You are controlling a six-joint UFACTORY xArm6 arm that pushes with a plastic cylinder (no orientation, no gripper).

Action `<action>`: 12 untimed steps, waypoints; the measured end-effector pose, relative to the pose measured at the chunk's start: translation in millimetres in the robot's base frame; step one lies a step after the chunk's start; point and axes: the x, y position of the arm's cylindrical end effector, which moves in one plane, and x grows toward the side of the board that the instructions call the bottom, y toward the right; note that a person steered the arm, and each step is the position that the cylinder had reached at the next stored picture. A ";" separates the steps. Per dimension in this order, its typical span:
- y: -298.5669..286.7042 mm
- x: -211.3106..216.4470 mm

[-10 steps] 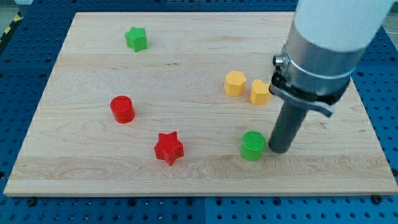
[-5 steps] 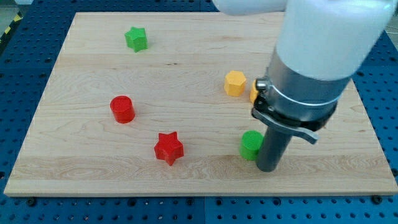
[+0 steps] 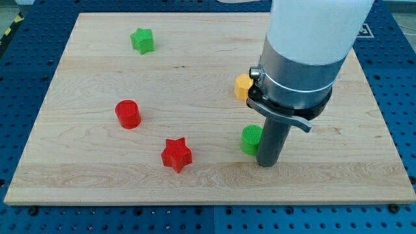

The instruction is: Place the green circle parallel left to the yellow hexagon

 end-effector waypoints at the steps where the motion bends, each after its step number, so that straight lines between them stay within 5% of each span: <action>1: 0.0 -0.6; 12: -19.4 -44.7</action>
